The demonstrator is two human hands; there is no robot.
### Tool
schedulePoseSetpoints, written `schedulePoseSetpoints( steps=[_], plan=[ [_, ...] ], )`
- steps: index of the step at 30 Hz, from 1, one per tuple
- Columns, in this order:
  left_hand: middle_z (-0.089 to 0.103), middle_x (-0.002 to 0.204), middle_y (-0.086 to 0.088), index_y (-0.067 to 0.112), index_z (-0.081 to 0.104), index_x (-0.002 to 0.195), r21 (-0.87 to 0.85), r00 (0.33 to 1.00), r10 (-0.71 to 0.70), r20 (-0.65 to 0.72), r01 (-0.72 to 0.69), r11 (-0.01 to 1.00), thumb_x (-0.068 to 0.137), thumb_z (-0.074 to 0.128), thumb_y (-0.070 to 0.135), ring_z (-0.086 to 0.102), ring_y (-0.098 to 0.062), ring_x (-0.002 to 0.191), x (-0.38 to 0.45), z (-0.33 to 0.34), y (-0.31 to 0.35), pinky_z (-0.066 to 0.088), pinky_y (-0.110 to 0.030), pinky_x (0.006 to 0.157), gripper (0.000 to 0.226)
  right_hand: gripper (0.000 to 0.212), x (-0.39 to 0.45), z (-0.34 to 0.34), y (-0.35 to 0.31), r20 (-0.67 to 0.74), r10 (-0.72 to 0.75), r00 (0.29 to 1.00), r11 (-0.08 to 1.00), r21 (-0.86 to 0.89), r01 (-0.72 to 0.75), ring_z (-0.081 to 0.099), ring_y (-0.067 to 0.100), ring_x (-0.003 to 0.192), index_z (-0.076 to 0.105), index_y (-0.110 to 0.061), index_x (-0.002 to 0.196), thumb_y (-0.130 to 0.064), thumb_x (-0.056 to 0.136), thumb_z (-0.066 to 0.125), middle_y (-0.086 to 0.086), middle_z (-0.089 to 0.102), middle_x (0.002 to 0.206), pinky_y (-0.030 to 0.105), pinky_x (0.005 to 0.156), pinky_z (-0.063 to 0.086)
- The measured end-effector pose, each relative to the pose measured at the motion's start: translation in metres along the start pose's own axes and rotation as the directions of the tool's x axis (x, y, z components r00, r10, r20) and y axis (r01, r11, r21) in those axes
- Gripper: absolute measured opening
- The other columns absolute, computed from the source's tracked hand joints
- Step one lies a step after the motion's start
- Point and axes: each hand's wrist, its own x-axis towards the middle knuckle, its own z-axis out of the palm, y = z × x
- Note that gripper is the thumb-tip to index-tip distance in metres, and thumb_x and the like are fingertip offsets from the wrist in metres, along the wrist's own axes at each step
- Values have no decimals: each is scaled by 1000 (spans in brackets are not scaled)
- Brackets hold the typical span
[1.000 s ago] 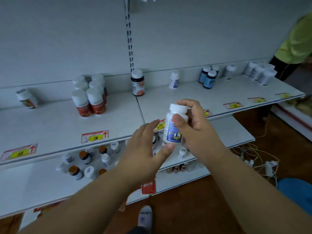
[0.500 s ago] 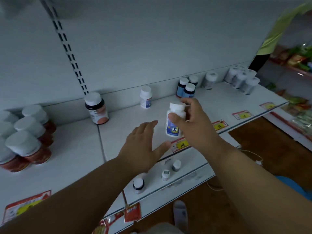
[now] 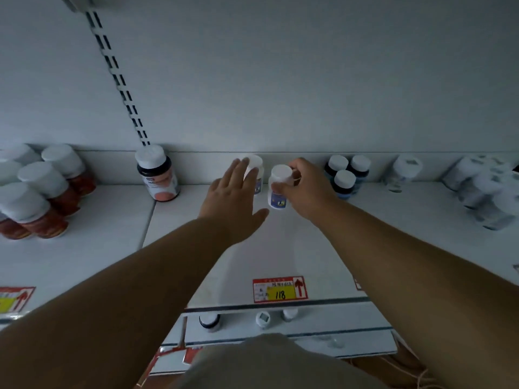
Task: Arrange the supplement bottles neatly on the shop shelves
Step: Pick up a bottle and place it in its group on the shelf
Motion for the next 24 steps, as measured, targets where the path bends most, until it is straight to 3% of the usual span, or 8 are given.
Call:
schedulePoseSetpoints(
  steps=[6, 9, 12, 16, 20, 22, 24],
  plan=[
    [-6, 165, -3, 12, -2, 156, 57, 998, -28, 53, 25, 998, 91, 53, 52, -8, -16, 150, 26, 11, 4, 14, -37, 121, 94, 30, 43, 3, 7, 63, -102, 993, 985, -133, 109, 65, 27, 87, 66, -9, 103, -21, 78, 77, 9, 70, 95, 48, 80, 54],
    [-6, 165, -3, 12, -2, 156, 53, 997, -57, 57, 54, 997, 91, 54, 48, -6, -16, 151, 24, 14, 3, 14, -36, 121, 93, 22, 53, 7, 7, 77, -106, 991, 979, -166, 118, 64, 26, 88, 65, -6, 100, -16, 82, 72, 9, 69, 96, 37, 76, 52],
    [-6, 164, -1, 13, -3, 156, 46, 995, -67, 72, 64, 997, 92, 54, 46, -6, -16, 151, 23, 13, 3, 14, -35, 121, 92, 20, 58, 11, 9, 67, -98, 993, 983, -148, 107, 63, 25, 89, 63, -9, 100, -17, 84, 71, 9, 68, 98, 28, 68, 40],
    [-7, 164, -2, 12, -3, 156, 44, 993, -75, 94, 71, 997, 92, 55, 48, -6, -16, 151, 22, 13, 1, 13, -34, 121, 94, 33, 60, 16, 9, 92, -75, 993, 982, -167, 89, 61, 23, 93, 58, -10, 110, -24, 85, 73, 5, 62, 102, 25, 70, 34],
    [-13, 164, -3, 14, -10, 155, 53, 991, -85, 108, 79, 995, 92, 53, 51, -7, -17, 151, 14, 11, -4, 12, -38, 122, 97, 59, 45, 20, 5, 73, -65, 995, 970, -228, 80, 56, 32, 111, 44, -10, 126, -36, 83, 76, 14, 51, 124, 38, 82, 47],
    [-10, 164, -3, 16, -9, 155, 18, 991, -110, 79, 109, 994, 92, 54, 52, -5, -19, 151, 8, 7, -9, 12, -40, 122, 96, 63, 34, 20, -3, 21, -125, 992, 964, -232, 126, 53, 35, 113, 42, -9, 130, -35, 84, 75, 17, 49, 125, 45, 87, 49],
    [-4, 165, -3, 17, -3, 156, -35, 991, -127, 38, 129, 991, 91, 55, 50, 1, -22, 151, 3, 0, -14, 14, -41, 121, 93, 59, 22, 16, -15, -16, -202, 979, 951, -243, 192, 53, 35, 113, 45, -10, 132, -34, 85, 73, 18, 49, 125, 42, 88, 49]
  ],
)
